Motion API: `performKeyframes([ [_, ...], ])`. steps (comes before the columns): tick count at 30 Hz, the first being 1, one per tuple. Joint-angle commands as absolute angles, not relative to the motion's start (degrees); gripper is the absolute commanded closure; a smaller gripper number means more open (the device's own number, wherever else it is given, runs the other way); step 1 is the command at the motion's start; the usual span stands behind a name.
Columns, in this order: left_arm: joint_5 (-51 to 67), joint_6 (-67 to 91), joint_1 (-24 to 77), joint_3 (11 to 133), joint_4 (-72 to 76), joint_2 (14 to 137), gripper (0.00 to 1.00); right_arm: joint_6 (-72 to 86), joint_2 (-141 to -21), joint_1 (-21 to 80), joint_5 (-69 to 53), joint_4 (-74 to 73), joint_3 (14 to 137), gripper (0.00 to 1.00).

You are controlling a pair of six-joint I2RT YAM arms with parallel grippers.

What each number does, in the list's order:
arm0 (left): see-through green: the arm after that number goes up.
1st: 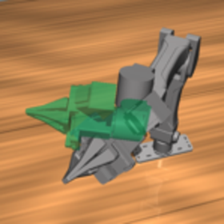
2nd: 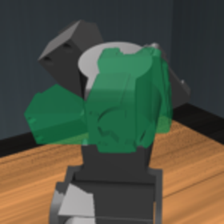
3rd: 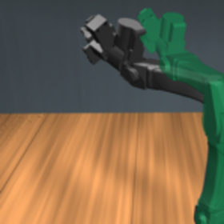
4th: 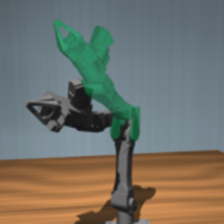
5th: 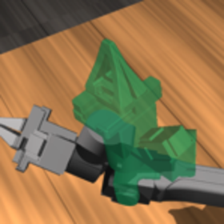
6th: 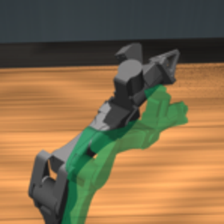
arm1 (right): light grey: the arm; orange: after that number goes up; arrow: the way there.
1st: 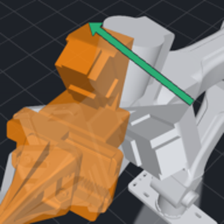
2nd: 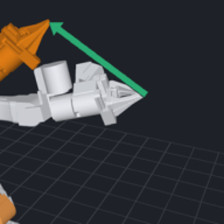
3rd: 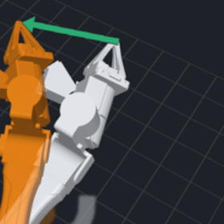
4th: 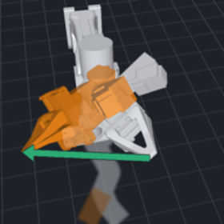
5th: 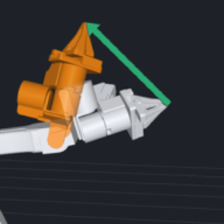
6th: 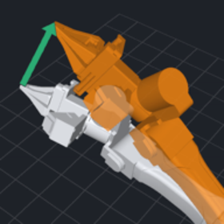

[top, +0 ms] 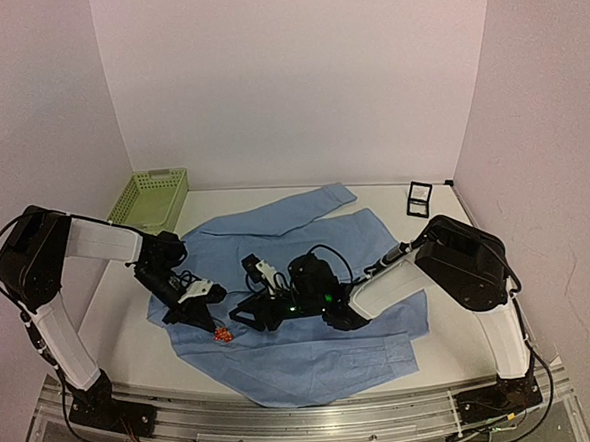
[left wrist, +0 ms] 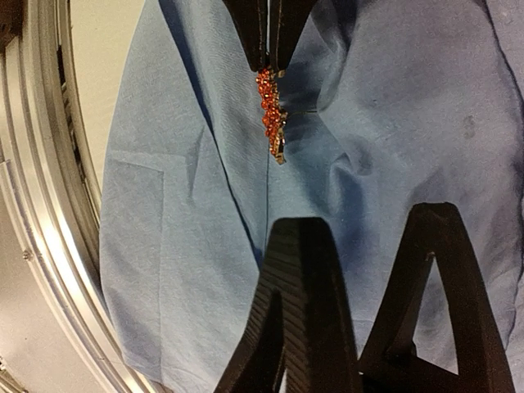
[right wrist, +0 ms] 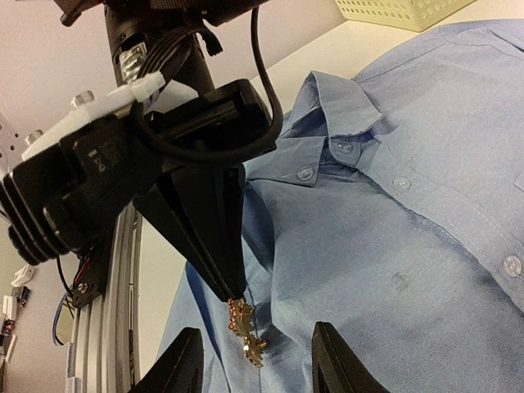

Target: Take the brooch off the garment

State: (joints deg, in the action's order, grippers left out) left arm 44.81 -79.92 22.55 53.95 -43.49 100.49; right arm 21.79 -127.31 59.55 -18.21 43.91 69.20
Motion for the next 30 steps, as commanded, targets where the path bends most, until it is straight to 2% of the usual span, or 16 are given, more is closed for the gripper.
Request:
performKeyframes([
  [1, 46.0, -80.2, 22.5, 57.0, -47.9, 102.5, 1.0, 25.6, -130.1, 59.4, -16.8, 42.4, 72.9, 0.56],
  [9, 44.9, -84.9, 22.5, 55.7, -51.0, 100.8, 1.0, 26.9, -131.9, 59.2, -14.4, 41.9, 75.3, 0.55],
  [22, 46.7, -83.7, 22.6, 53.6, -53.5, 94.8, 1.0, 22.5, -125.4, 58.2, -17.7, 41.3, 73.1, 0.5],
  [26, 47.4, -78.7, 22.6, 51.3, -47.0, 87.4, 1.0, 18.4, -120.9, 58.2, -18.0, 41.2, 69.0, 0.47],
  [30, 43.3, -76.1, 22.6, 44.2, -34.2, 76.0, 1.0, 12.9, -115.9, 58.2, -15.8, 40.7, 65.0, 0.45],
])
